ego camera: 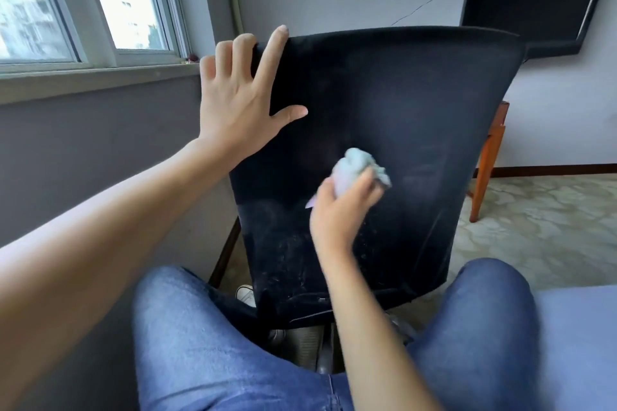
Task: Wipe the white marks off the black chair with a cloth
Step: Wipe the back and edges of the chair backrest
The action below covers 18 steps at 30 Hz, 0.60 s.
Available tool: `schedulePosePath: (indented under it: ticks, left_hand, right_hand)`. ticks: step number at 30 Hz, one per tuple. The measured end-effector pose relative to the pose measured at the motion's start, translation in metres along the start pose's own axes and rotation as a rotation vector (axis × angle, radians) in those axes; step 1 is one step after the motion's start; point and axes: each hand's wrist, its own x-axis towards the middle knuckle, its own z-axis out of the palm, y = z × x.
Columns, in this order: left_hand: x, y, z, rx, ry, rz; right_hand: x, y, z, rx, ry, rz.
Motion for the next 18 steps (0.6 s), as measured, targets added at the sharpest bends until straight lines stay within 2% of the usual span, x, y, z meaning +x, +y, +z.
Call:
schedulePosePath:
  ticks: [3, 5, 6, 8, 12, 14, 16, 18]
  left_hand:
    - [0.000, -0.001, -0.001, -0.014, -0.003, -0.006]
    - [-0.003, -0.005, -0.001, -0.021, -0.007, -0.008]
    - [-0.004, -0.007, -0.001, -0.034, -0.011, -0.009]
    - [-0.004, -0.009, -0.001, -0.051, -0.018, -0.014]
    - [-0.003, -0.008, -0.002, -0.074, -0.023, -0.018]
    - [-0.003, -0.008, -0.002, -0.068, -0.017, -0.013]
    - [-0.002, -0.008, -0.001, -0.058, -0.019, -0.010]
    - [-0.001, -0.007, 0.000, -0.061, -0.028, -0.015]
  right_hand:
    - [-0.065, -0.007, 0.021, -0.082, -0.268, -0.264]
    - [-0.081, -0.002, 0.018, -0.076, -0.465, -0.288]
    - [-0.078, -0.001, 0.011, -0.048, -0.504, -0.226]
    - [-0.055, -0.003, -0.007, 0.022, -0.423, -0.085]
    - [0.036, 0.002, -0.062, -0.021, 0.043, 0.106]
    - [0.084, 0.018, -0.097, -0.083, 0.203, 0.183]
    - [0.119, 0.034, -0.121, -0.087, 0.272, 0.276]
    - [0.136, 0.038, -0.121, -0.074, 0.245, 0.323]
